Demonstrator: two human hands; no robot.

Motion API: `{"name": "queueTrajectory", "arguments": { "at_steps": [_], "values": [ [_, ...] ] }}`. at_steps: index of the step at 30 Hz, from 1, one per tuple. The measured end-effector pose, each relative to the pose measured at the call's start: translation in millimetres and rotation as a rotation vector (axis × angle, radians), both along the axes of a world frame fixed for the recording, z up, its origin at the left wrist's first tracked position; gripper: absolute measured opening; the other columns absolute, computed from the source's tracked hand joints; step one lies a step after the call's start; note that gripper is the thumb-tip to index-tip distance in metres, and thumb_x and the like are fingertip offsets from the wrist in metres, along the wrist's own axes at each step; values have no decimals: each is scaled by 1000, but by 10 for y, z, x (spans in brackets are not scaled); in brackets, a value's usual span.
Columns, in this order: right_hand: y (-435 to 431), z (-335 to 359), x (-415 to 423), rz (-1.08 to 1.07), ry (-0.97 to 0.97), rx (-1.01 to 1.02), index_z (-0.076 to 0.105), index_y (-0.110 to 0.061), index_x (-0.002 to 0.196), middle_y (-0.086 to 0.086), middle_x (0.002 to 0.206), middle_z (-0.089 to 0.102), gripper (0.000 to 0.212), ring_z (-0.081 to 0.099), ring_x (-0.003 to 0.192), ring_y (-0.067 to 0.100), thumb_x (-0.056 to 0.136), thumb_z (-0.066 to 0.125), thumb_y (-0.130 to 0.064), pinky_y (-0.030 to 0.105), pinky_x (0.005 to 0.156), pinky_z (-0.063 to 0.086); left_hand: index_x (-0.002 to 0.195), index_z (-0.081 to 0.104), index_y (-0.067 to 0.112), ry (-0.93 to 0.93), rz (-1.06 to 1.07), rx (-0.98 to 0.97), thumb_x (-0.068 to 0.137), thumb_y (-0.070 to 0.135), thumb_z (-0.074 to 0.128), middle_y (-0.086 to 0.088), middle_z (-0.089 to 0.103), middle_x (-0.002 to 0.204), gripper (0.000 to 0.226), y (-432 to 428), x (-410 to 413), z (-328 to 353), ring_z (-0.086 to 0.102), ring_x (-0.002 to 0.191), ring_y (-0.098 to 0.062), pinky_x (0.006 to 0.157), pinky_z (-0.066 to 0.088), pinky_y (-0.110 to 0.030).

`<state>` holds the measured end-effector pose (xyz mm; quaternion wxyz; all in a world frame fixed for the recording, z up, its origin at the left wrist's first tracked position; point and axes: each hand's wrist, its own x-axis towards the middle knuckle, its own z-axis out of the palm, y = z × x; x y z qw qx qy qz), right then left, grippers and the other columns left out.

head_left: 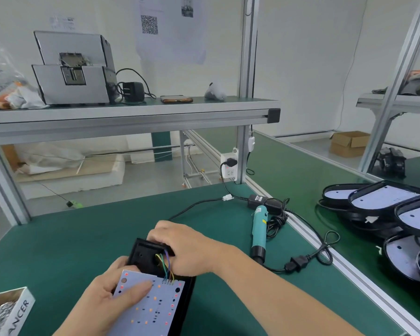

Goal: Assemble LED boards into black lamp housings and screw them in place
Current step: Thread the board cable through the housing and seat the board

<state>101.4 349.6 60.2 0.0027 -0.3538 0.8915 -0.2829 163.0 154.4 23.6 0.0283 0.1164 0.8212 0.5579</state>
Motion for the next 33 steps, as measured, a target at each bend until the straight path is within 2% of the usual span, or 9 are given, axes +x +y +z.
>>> {"name": "queueTrajectory", "arguments": {
  "at_steps": [3, 8, 13, 16, 19, 22, 25, 28, 33],
  "values": [
    [67, 14, -38, 27, -84, -7, 64, -4, 115, 9, 111, 57, 24, 51, 94, 15, 92, 61, -4, 23, 82, 38, 76, 76, 1, -2, -25, 28, 80, -6, 72, 9, 70, 102, 8, -17, -19, -14, 66, 95, 4, 72, 45, -4],
    [81, 13, -61, -11, -75, -128, 67, -3, 124, 8, 125, 63, 28, 55, 102, 11, 97, 60, -5, 17, 91, 37, 74, 73, 4, 84, 7, 43, 80, 16, 76, -7, 64, 91, 14, -50, -91, -49, 64, 90, -5, 70, 43, -9],
    [44, 84, -57, -47, 11, -127, 70, 0, 117, 10, 117, 67, 26, 61, 108, 23, 93, 60, 2, 26, 94, 46, 70, 70, 8, 135, 21, 33, 79, 33, 82, -8, 62, 91, 29, 12, -117, -47, 61, 91, 3, 73, 43, -6],
    [37, 174, -67, -28, 39, -49, 68, 0, 115, 10, 116, 65, 28, 60, 107, 26, 91, 57, 5, 35, 94, 47, 74, 71, 11, 123, 22, 46, 77, 38, 73, 5, 60, 96, 27, 37, -112, -27, 64, 90, -11, 78, 48, -23],
    [6, 174, -71, -16, 71, 65, 59, -7, 99, 3, 98, 58, 22, 52, 90, 25, 84, 51, 8, 39, 77, 44, 79, 75, 22, 136, -17, 20, 80, 40, 72, 14, 59, 103, 19, 90, -62, 23, 65, 92, -10, 78, 47, -30],
    [9, 128, -69, -29, 58, 59, 49, -24, 88, -10, 80, 51, 30, 47, 76, 17, 84, 52, 6, 32, 68, 40, 84, 77, 33, 153, -48, -7, 83, 43, 74, 16, 59, 109, 11, 95, -21, 42, 65, 98, -7, 83, 47, -32],
    [89, 138, -60, 29, -87, 54, 59, -23, 97, -17, 85, 58, 19, 54, 79, -1, 92, 58, -4, 12, 70, 39, 87, 78, 27, 139, -37, -6, 82, 42, 78, 13, 61, 109, 16, 37, -15, 23, 66, 98, -10, 84, 48, -34],
    [109, 138, -53, 0, -107, -19, 69, -13, 116, -6, 110, 68, 22, 60, 101, 9, 97, 65, -23, 21, 88, 45, 83, 78, 29, 161, -48, 8, 83, 36, 76, 16, 61, 107, 7, 0, -15, 19, 66, 98, -8, 81, 48, -22],
    [53, 119, -32, -19, -35, -78, 71, 0, 114, 9, 111, 67, 21, 62, 103, 22, 97, 60, -4, 30, 91, 48, 83, 76, 22, 236, -42, -50, 72, 57, 68, 17, 60, 114, 37, 23, -49, 11, 65, 103, -6, 82, 47, -13]
  ]
}}
